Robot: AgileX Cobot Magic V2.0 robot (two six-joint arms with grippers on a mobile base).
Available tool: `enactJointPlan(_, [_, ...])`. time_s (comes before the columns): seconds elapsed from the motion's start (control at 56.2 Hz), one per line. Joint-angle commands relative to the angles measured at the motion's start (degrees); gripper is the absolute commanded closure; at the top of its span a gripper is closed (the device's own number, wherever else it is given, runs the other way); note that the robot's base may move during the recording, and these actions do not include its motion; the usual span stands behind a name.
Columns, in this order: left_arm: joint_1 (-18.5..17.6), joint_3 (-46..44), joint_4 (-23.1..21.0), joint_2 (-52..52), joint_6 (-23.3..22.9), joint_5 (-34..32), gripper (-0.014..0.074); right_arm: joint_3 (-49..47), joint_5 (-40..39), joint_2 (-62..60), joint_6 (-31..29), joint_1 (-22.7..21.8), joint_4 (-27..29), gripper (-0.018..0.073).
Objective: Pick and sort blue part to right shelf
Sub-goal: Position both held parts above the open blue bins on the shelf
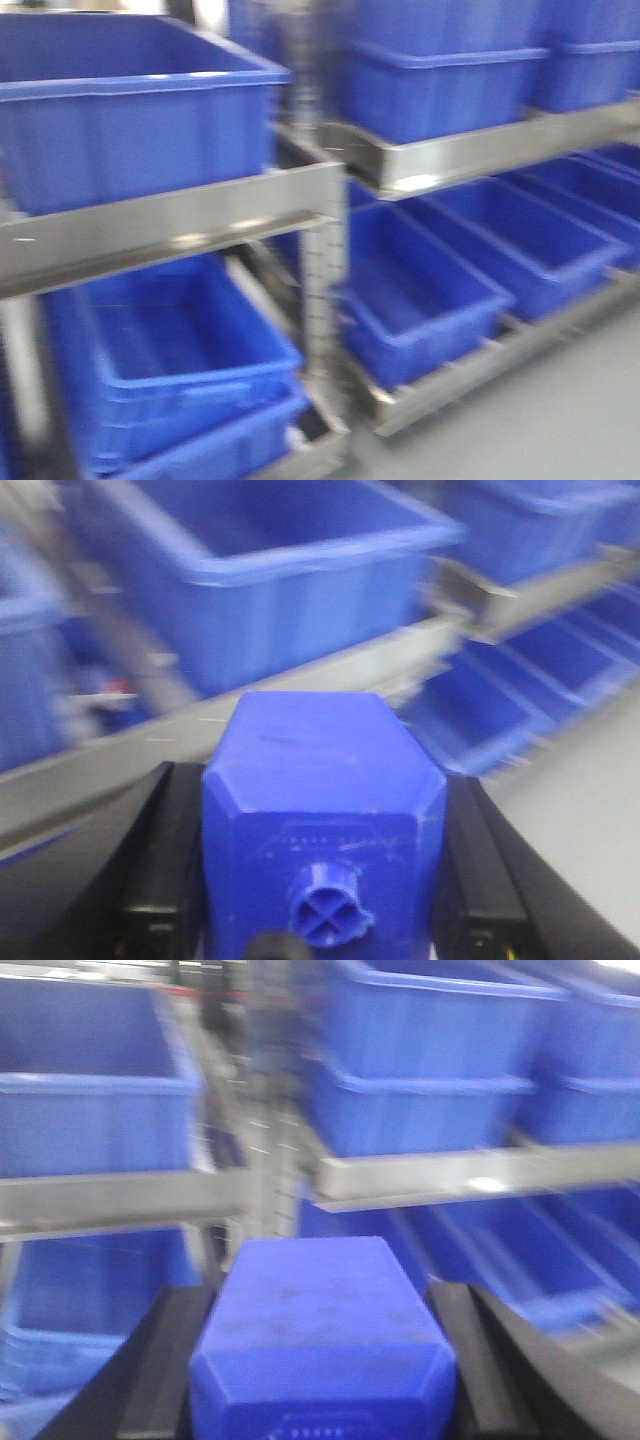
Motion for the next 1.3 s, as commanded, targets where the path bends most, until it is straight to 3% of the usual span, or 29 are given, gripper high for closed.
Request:
enactJointPlan(0.0, [-0.06,-1.90,-0.24,0.79,-0.33,-5.25,0.0262,-1.82,-5.45,0.82,-0.22,0.08,-0.85,0.0354])
enactJointPlan(1.281, [-0.06,-1.90,-0.24,0.79,-0.33,-5.25,0.0262,-1.82,-5.45,0.82,-0.22,0.08,-0.85,0.0354])
